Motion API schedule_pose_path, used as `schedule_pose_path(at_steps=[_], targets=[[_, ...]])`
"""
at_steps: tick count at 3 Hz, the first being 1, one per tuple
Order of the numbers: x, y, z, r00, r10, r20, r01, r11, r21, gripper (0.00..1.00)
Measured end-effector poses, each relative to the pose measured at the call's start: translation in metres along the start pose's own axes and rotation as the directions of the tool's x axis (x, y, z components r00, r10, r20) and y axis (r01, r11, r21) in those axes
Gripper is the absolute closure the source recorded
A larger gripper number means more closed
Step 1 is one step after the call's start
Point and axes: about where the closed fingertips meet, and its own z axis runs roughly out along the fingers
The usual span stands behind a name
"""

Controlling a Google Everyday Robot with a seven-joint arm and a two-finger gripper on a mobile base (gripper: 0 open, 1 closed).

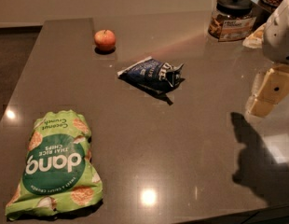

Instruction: Move blue chip bag near green rice chip bag

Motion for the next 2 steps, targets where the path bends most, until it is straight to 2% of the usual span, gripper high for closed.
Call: schedule_pose_path(at_steps=[1,2], targets=[[0.0,0.0,0.0,1.0,0.0,0.0,0.0,1.0,0.0,0.0],[-0.009,-0.017,0.006,0.998,0.006,0.057,-0.006,1.0,0.002,0.0]])
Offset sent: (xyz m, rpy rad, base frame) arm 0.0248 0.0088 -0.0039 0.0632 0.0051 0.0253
